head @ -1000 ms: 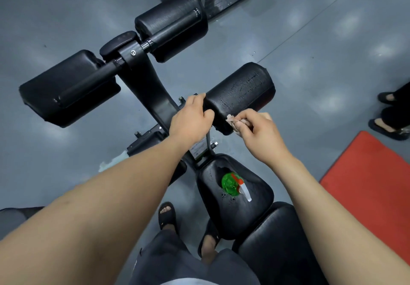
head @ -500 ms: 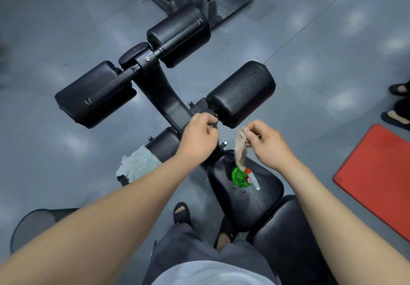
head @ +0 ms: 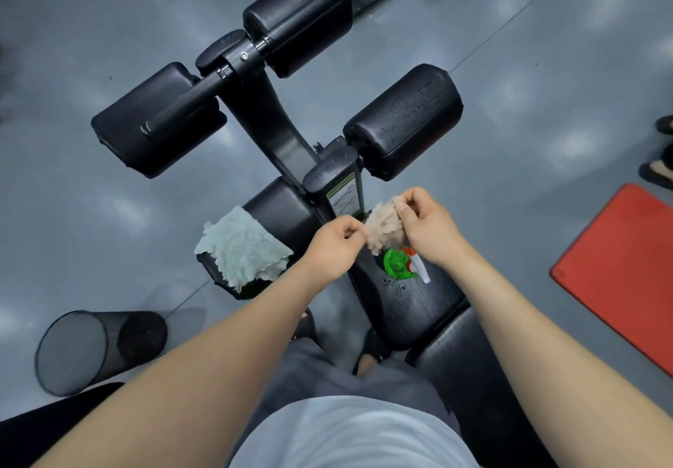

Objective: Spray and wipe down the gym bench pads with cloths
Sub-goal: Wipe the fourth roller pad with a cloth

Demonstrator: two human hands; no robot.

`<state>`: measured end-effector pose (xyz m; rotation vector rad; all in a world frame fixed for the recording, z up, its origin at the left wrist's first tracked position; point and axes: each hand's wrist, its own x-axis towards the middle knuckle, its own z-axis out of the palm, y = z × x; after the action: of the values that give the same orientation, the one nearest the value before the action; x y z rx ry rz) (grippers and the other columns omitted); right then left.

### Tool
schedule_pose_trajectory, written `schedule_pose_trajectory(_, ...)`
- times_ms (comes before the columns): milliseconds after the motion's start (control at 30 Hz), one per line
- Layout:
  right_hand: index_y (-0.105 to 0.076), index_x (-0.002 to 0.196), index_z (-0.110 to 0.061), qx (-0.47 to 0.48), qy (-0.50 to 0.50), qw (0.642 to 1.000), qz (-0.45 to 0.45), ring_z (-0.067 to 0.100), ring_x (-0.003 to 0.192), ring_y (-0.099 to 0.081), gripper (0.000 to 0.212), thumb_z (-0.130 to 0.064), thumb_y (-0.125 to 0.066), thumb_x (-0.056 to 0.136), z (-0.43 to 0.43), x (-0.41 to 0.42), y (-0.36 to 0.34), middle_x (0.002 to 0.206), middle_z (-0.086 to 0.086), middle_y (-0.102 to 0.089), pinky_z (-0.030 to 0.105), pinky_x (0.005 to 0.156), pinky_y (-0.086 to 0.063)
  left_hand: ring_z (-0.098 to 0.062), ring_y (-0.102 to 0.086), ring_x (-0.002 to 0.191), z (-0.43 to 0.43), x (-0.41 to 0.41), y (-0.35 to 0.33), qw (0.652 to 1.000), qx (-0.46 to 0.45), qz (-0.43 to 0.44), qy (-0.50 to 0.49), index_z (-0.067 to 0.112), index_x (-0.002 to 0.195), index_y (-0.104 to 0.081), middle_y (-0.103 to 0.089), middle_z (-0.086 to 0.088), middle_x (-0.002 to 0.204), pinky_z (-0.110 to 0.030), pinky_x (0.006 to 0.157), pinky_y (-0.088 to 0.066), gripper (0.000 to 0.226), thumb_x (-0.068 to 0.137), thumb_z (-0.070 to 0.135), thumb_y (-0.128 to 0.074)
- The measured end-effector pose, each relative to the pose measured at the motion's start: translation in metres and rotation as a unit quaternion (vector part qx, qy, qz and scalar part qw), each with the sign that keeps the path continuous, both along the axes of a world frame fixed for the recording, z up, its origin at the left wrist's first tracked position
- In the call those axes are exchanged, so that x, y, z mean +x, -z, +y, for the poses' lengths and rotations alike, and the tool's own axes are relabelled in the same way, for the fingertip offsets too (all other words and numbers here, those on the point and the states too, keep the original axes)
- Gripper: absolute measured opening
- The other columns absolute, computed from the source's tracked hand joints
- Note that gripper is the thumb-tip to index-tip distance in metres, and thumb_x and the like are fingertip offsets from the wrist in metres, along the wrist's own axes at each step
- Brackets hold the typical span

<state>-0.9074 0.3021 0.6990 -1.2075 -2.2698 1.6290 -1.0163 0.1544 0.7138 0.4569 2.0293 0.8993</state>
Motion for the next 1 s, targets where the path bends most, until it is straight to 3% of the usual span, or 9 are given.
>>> schedule_pose_trajectory(167, -0.047, 0.111, -0.03, 0.008, -0.027, 0.997, -0.066, 0.021, 0.076, -0.061, 0.012, -0.029, -0.055, 0.102, -0.003, 0.006, 0.031, 0.08, -0.002, -0.061, 0.04, 0.075, -0.053, -0.024, -0.064, 0.092, -0.012, 0.007, 0.009, 0.998, 0.004, -0.011, -0.067, 0.015, 0.104, -0.059, -0.07, -0.008, 0.096, -0.041, 0.091, -0.053, 0.018, 0.103, 0.022, -0.043)
schedule_pose_trajectory(200, -0.048, 0.114, -0.034, 0.003, -0.043, 0.997, -0.06, 0.018, 0.08, -0.06, 0.013, -0.029, -0.053, 0.102, -0.006, 0.008, 0.034, 0.089, -0.003, -0.06, 0.039, 0.075, -0.054, -0.027, -0.066, 0.096, -0.014, 0.008, 0.01, 0.997, 0.004, -0.015, -0.07, 0.017, 0.106, -0.058, -0.07, -0.01, 0.099, -0.047, 0.093, -0.054, 0.018, 0.104, 0.024, -0.042)
schedule_pose_trajectory(300, -0.056, 0.121, -0.04, -0.045, -0.121, 0.991, -0.019, 0.003, 0.1, -0.057, 0.02, -0.036, -0.058, 0.101, -0.013, 0.011, 0.035, 0.115, -0.007, -0.053, 0.007, 0.079, -0.044, -0.025, -0.067, 0.092, -0.017, 0.007, 0.013, 0.996, 0.007, -0.035, -0.076, 0.02, 0.109, -0.058, -0.07, -0.012, 0.101, -0.052, 0.094, -0.054, 0.019, 0.106, 0.026, -0.041)
schedule_pose_trajectory(433, -0.066, 0.103, -0.039, -0.064, -0.192, 0.979, -0.006, 0.001, 0.112, -0.056, 0.017, -0.039, -0.075, 0.089, -0.022, 0.01, 0.041, 0.118, -0.011, -0.057, 0.011, 0.095, -0.041, -0.03, -0.067, 0.098, -0.019, 0.001, 0.021, 0.991, 0.019, -0.096, -0.093, 0.015, 0.108, -0.062, -0.07, -0.014, 0.103, -0.057, 0.096, -0.053, 0.02, 0.103, 0.02, -0.043)
schedule_pose_trajectory(533, -0.061, 0.084, -0.028, -0.068, -0.164, 0.984, -0.022, 0.005, 0.091, -0.063, 0.014, -0.026, -0.074, 0.089, -0.02, 0.007, 0.055, 0.098, -0.011, -0.067, 0.027, 0.086, -0.049, -0.025, -0.07, 0.097, -0.018, 0.0, 0.032, 0.987, 0.008, -0.118, -0.112, 0.012, 0.106, -0.065, -0.073, -0.013, 0.101, -0.044, 0.093, -0.058, 0.023, 0.101, 0.014, -0.043)
schedule_pose_trajectory(633, -0.051, 0.085, -0.021, -0.045, -0.11, 0.99, -0.078, 0.004, 0.058, -0.053, 0.016, -0.019, -0.066, 0.088, -0.015, 0.0, 0.069, 0.07, -0.009, -0.064, 0.028, 0.06, -0.044, -0.012, -0.062, 0.086, -0.017, 0.003, 0.048, 0.991, -0.036, -0.073, -0.108, 0.016, 0.109, -0.063, -0.067, -0.002, 0.099, -0.024, 0.079, -0.051, 0.023, 0.101, 0.008, -0.043)
schedule_pose_trajectory(700, -0.048, 0.088, -0.025, -0.029, -0.079, 0.99, -0.11, 0.004, 0.051, -0.052, 0.017, -0.015, -0.061, 0.086, -0.008, -0.006, 0.078, 0.071, -0.006, -0.067, 0.029, 0.057, -0.041, -0.01, -0.057, 0.072, -0.02, 0.005, 0.06, 0.993, -0.083, -0.043, -0.068, 0.022, 0.108, -0.06, -0.064, 0.002, 0.092, -0.024, 0.064, -0.046, 0.016, 0.101, 0.015, -0.047)
schedule_pose_trajectory(833, -0.053, 0.121, -0.031, 0.028, -0.095, 0.983, -0.154, 0.022, 0.086, -0.06, 0.036, -0.018, -0.058, 0.088, 0.006, -0.027, 0.089, 0.105, -0.001, -0.067, 0.032, 0.077, -0.047, -0.011, -0.049, 0.062, -0.027, 0.005, 0.073, 0.991, -0.124, -0.035, -0.019, 0.027, 0.096, -0.056, -0.059, 0.005, 0.079, -0.028, 0.059, -0.038, 0.013, 0.101, 0.019, -0.047)
schedule_pose_trajectory(1000, -0.063, 0.127, -0.019, 0.038, -0.23, 0.942, -0.24, 0.028, 0.108, -0.064, 0.034, -0.019, -0.06, 0.093, 0.01, -0.045, 0.11, 0.119, 0.007, -0.069, 0.033, 0.09, -0.05, -0.018, -0.057, 0.076, -0.034, -0.001, 0.075, 0.988, -0.148, -0.03, -0.008, 0.023, 0.102, -0.059, -0.061, 0.004, 0.083, -0.029, 0.067, -0.043, 0.013, 0.101, 0.022, -0.046)
